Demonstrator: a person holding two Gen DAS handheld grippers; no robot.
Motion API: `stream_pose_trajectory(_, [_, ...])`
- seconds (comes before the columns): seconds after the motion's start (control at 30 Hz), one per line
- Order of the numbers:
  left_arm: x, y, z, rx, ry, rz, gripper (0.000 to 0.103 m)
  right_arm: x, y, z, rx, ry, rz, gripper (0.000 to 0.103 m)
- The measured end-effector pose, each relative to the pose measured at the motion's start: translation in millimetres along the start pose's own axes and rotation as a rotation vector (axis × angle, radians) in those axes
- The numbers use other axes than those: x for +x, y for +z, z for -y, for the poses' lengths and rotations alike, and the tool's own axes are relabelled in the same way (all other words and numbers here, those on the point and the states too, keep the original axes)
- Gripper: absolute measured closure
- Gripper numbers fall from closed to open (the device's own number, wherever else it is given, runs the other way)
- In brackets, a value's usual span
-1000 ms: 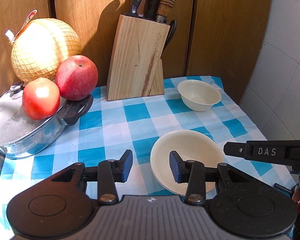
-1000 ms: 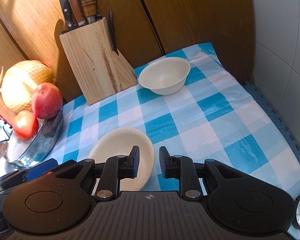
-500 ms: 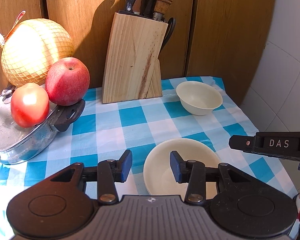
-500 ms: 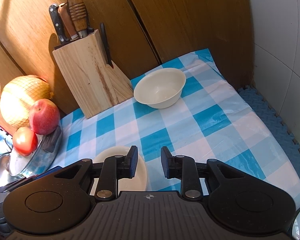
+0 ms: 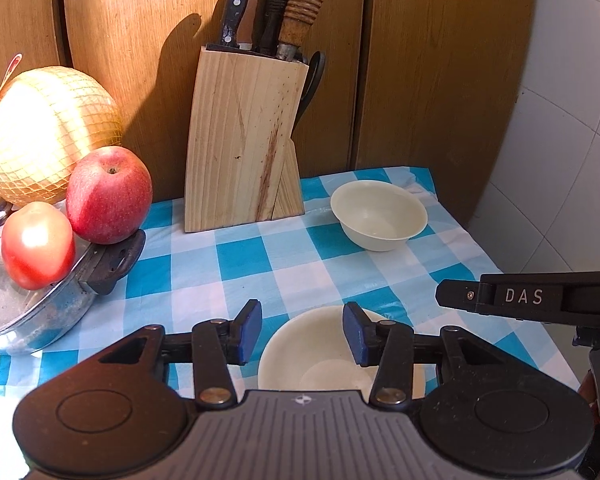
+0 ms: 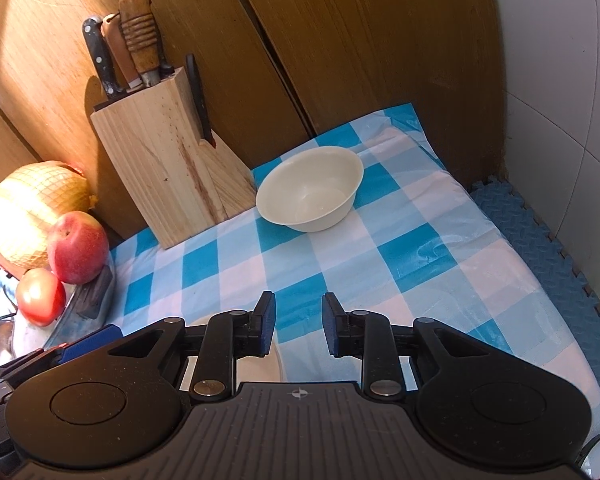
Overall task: Organize plates and bowls
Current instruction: 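Move the right gripper to the third cream bowl by the knife block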
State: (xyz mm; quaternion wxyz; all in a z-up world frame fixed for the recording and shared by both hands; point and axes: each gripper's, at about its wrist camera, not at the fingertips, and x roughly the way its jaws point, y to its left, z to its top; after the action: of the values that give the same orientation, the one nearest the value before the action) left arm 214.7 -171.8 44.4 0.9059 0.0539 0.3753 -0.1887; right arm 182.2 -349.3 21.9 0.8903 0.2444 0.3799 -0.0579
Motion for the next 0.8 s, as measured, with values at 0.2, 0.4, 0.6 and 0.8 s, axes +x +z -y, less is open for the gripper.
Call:
stream_pose_trajectory(0.2, [6, 6, 5, 0.011, 0.007, 0.004, 0.062, 3, 6, 2, 0.006, 0.002, 0.01, 0.069])
stream_pose_trajectory(0.4, [16, 11, 9, 0.021, 0.009, -0.005, 0.062, 9, 13, 2, 0.004, -0.001, 0.01, 0.068])
stream_pose_trajectory(0.6, [22, 20, 12, 0.037, 0.015, 0.005, 0.062, 15, 24, 7, 0.011, -0.01, 0.014, 0.067])
stream_pose_trajectory(0.8, [33, 24, 16, 0.06, 0.021, -0.005, 0.062, 22, 32, 11, 0.017, -0.012, 0.012, 0.066])
